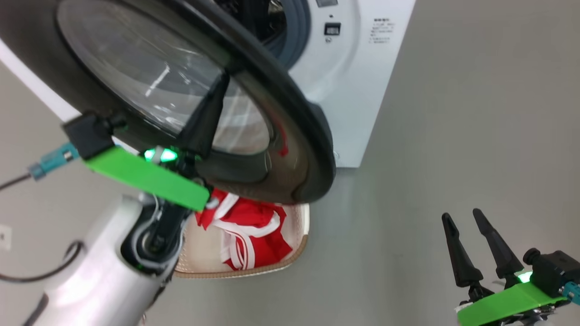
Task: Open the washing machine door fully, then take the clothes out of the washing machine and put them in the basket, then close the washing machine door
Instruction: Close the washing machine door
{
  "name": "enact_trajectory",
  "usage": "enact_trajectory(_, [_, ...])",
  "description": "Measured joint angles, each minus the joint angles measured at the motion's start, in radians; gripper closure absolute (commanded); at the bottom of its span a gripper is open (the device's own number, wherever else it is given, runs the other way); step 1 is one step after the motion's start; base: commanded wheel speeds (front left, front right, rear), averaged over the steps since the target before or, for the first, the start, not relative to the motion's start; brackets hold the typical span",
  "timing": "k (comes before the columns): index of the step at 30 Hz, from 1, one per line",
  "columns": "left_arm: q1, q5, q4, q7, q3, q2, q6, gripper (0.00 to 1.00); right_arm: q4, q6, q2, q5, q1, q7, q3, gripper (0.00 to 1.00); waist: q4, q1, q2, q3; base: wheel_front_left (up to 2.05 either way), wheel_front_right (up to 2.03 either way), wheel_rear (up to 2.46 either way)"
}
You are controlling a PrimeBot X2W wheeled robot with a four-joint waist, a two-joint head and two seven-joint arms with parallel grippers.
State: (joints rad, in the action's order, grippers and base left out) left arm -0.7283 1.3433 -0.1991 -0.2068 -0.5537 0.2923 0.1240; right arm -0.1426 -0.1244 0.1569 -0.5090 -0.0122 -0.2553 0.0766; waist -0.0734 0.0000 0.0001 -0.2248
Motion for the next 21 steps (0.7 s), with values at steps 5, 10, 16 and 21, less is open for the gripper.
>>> enact_trajectory(5, [-0.077,-0.008,-0.055,-0.034,-0.012,-0.004,0.0,1.0,0.002,0.0,-0.003,0.0,0.024,0.0,-0.004,0.0,0.025,0.0,0.0,-0.035,0.0,0.0,0.0])
enact_trajectory(10, [-0.139,-0.03,-0.106,-0.043,-0.013,-0.019,0.0,1.0,0.003,0.0,-0.007,0.0,0.043,0.0,-0.008,0.0,0.051,0.0,0.0,-0.064,0.0,0.0,0.0])
enact_trajectory(16, [-0.205,-0.064,-0.169,-0.046,0.033,-0.04,0.0,1.0,0.006,0.0,-0.016,0.0,0.065,0.0,-0.013,0.0,0.084,0.0,0.0,-0.091,0.0,0.0,0.0])
enact_trajectory(21, [-0.232,-0.105,-0.201,-0.048,0.056,-0.051,0.0,1.0,0.006,0.0,-0.021,0.0,0.071,0.0,-0.017,0.0,0.103,0.0,0.0,-0.104,0.0,0.0,0.0])
